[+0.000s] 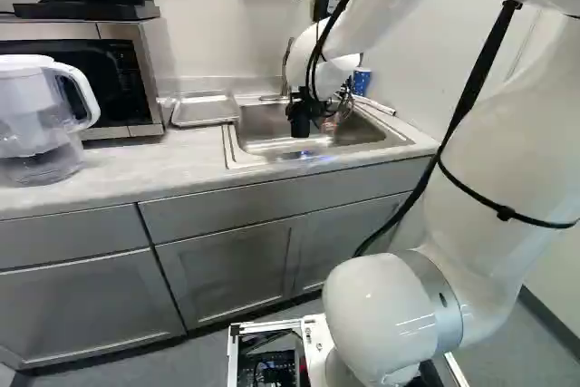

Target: Rinse the cup and place it in the tray

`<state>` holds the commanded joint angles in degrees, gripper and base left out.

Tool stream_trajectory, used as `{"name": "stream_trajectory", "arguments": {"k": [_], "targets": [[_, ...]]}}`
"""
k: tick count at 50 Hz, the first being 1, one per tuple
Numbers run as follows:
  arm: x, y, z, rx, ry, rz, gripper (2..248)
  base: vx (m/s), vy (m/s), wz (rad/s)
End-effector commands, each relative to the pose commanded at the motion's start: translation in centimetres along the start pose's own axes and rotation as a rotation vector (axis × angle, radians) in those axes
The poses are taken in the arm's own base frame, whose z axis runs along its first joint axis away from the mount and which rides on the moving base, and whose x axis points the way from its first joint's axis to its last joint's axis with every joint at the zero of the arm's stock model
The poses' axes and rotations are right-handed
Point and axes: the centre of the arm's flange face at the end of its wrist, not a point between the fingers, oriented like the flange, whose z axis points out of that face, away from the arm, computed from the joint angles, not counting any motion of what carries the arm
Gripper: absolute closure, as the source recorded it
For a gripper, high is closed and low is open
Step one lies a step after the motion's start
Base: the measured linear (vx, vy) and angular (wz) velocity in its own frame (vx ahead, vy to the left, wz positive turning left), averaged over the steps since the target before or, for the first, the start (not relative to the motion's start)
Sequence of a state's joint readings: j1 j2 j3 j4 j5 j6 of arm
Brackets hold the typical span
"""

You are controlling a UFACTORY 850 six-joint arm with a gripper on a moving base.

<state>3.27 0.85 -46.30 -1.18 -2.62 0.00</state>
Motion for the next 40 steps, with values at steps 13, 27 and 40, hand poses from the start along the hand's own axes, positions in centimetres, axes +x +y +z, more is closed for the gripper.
{"name": "stream_trajectory", "arguments": {"k": [13, 27, 40], "targets": [[-0.04, 0.57, -0.03, -0.010, 0.000, -0.029, 129, 0.000, 0.000, 0.000], [-0.04, 0.59, -0.03, -0.012, -0.001, -0.070, 129, 0.000, 0.000, 0.000], [-0.04, 0.59, -0.03, -0.012, -0.001, -0.078, 129, 0.000, 0.000, 0.000]]}}
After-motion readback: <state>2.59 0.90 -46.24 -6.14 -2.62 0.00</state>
